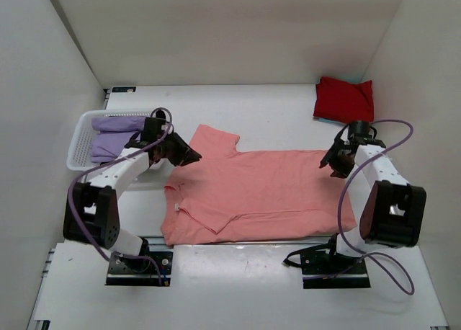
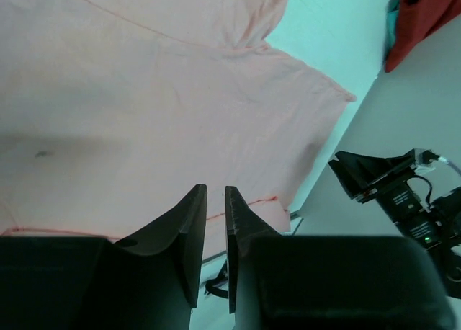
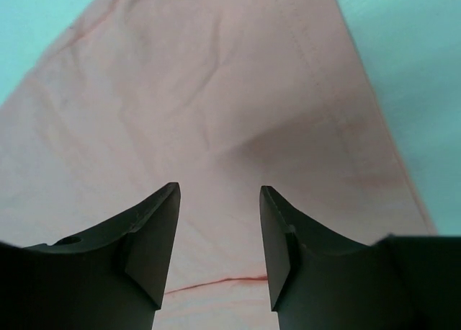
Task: Fold and stack the t-shirts
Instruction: Fold the flattened tshirt in 1/3 of the way
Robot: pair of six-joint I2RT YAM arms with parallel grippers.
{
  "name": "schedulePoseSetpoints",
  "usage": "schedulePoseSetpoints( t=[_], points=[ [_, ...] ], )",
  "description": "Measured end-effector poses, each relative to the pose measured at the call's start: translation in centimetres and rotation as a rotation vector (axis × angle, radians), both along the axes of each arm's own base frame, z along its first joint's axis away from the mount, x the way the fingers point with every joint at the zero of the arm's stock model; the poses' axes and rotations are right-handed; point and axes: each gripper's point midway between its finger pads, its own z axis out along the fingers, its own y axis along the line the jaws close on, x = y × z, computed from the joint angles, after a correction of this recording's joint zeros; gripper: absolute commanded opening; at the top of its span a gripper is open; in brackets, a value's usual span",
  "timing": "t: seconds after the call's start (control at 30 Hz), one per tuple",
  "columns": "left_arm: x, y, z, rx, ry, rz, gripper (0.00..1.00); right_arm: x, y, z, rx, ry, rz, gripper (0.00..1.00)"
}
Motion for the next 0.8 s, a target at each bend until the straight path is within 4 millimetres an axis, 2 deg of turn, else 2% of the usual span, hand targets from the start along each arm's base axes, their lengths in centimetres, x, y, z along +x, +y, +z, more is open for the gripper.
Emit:
schedulePoseSetpoints(
  t=[0.1, 0.27, 0.37, 0.47, 0.57, 0.67, 0.8],
  points=[
    [0.0, -0.7, -1.6, 0.024, 0.04, -0.03, 0.29, -0.5, -0.6, -1.0, -0.043, 0.087, 0.049, 0.39],
    [-1.9, -1.2, -3.9, 0.057, 0.116, -0.077, 0.31, -2.4, -1.2, -0.5, -0.072, 0.167, 0.126, 0.38],
    [-2.9, -1.4, -5.5, 0.076, 0.17, -0.096, 0.3, -4.1, -1.1, -0.9, -0.072, 0.224, 0.166, 0.38],
    [-2.9, -1.7, -7.3, 0.106, 0.217, -0.115, 0.29, -5.8, -0.6, -2.0, -0.06, 0.288, 0.192, 0.37],
    [-1.7, -2.0, -8.8, 0.157, 0.262, -0.129, 0.28, -6.0, -0.2, -3.2, -0.049, 0.332, 0.213, 0.38],
    [0.6, -2.0, -10.5, 0.234, 0.284, -0.125, 0.28, -5.9, 0.3, -4.9, -0.038, 0.38, 0.233, 0.38],
    [2.3, -1.7, -11.4, 0.286, 0.311, -0.119, 0.28, -5.1, 0.8, -6.1, -0.023, 0.409, 0.245, 0.38]
  ],
)
